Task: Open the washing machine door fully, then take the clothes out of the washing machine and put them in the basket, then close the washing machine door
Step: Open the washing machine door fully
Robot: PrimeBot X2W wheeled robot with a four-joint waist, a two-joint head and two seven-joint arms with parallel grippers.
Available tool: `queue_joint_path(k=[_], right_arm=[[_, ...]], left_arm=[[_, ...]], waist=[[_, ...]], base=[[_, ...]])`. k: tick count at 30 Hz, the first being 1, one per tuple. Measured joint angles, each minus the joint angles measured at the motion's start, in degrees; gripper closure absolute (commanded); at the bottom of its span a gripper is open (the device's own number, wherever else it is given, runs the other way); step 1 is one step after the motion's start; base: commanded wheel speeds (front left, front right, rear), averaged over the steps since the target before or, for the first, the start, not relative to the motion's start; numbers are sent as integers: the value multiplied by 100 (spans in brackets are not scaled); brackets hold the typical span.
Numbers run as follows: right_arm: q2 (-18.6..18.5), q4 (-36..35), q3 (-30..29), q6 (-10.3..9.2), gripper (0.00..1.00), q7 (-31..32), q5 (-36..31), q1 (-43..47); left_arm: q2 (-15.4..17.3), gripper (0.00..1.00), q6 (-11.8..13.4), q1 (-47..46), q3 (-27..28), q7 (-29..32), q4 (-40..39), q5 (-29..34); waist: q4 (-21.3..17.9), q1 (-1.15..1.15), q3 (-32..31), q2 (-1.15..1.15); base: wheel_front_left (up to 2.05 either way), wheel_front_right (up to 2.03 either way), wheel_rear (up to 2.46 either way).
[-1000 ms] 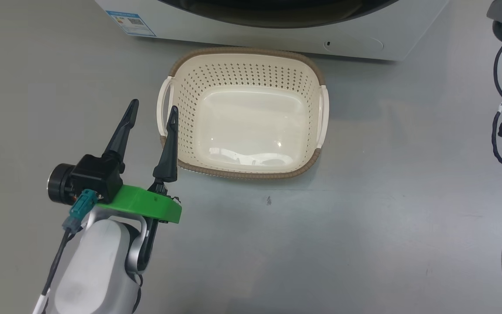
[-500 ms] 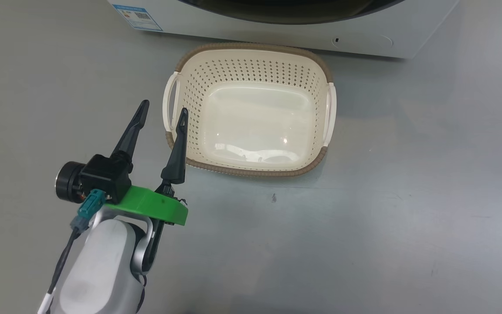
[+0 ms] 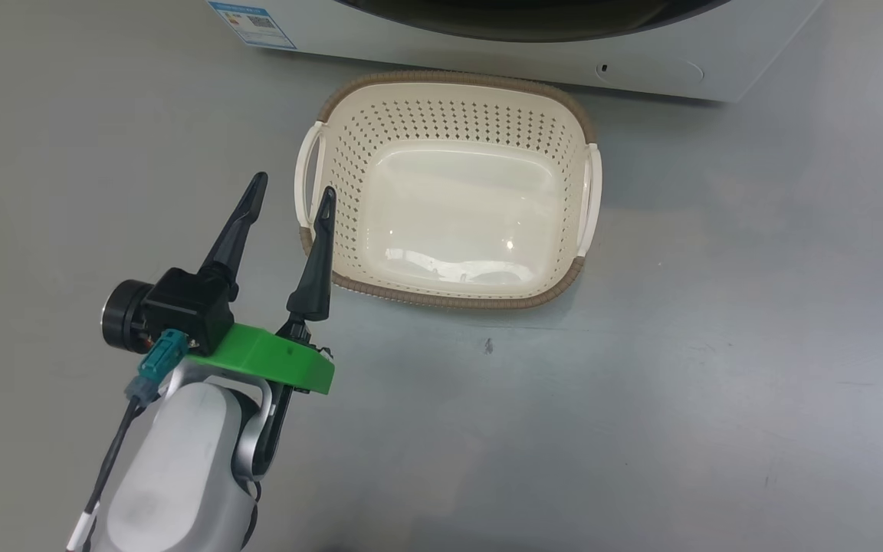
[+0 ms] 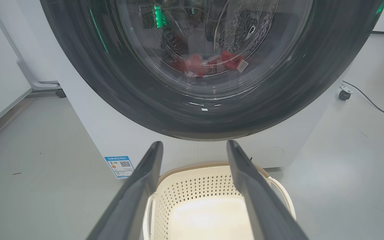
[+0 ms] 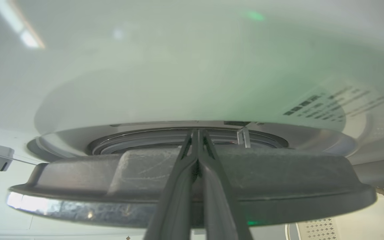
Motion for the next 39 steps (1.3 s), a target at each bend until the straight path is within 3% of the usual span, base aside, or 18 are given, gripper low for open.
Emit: queue_joint_path(k=[20,39], right_arm=[[-51,337,112,103,100,1151,503,-33],[208,337,371,385,100,2026,773,602]], left_arm=[[-8,0,24,-66,-31,0,-18,-1],[-8,0,54,-62,-4,0,105,1]], waist=[[-134,0,34,0],[-374,0,-224,0]], base=[[0,0,0],[0,0,0]])
